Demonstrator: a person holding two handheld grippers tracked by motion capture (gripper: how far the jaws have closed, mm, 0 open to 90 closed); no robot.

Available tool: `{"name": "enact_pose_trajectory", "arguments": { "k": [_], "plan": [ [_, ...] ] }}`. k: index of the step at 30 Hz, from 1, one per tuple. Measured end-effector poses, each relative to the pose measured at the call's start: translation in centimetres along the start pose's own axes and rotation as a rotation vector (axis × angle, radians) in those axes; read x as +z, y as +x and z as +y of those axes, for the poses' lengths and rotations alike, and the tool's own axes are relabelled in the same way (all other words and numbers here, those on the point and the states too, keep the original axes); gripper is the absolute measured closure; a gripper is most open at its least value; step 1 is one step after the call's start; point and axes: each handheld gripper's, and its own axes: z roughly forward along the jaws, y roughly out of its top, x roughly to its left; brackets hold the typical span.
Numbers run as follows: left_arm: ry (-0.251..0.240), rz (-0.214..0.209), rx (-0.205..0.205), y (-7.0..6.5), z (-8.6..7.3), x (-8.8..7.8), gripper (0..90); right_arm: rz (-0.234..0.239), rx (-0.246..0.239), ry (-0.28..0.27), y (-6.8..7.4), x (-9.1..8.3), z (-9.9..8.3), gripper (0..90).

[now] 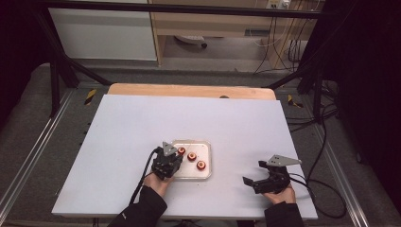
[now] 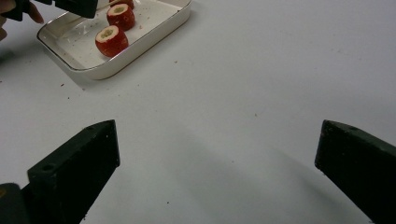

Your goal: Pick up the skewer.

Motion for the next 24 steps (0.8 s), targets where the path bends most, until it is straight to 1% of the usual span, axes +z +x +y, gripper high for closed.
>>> {"name": "enact_pose_trajectory", "arguments": {
  "k": [3,8,11,14,17,19,23,24],
  "plan": [
    [-0.007,-0.011,0.009,0.4,0.0,-0.3,87.7,-0.001,-0.003,0.001,0.0,0.0,0.0,0.6],
    [-0.013,-0.042,0.02,1.0,-0.1,-1.0,87.7,0.0,0.001,0.002,0.0,0.0,0.0,0.6],
    [-0.017,-0.07,0.03,1.4,-0.2,-1.4,87.8,-0.001,-0.005,0.003,0.0,0.0,0.0,0.6],
    [-0.026,-0.088,0.037,1.7,-0.3,-1.7,87.8,-0.002,-0.005,0.003,0.1,0.1,0.0,0.7],
    [-0.029,-0.108,0.056,1.8,-0.4,-1.9,87.8,-0.004,-0.011,0.011,0.1,0.1,0.0,0.7],
    [-0.034,-0.132,0.066,1.8,-0.4,-2.1,87.8,-0.004,-0.015,0.01,0.2,0.1,0.1,0.7],
    [-0.026,-0.157,0.101,1.6,-0.5,-2.3,87.8,-0.003,-0.024,0.011,0.5,0.3,0.3,0.7],
    [-0.026,-0.157,0.101,1.6,-0.5,-2.3,87.8,-0.004,-0.032,0.013,0.6,0.3,0.3,0.7]
  ]
}}
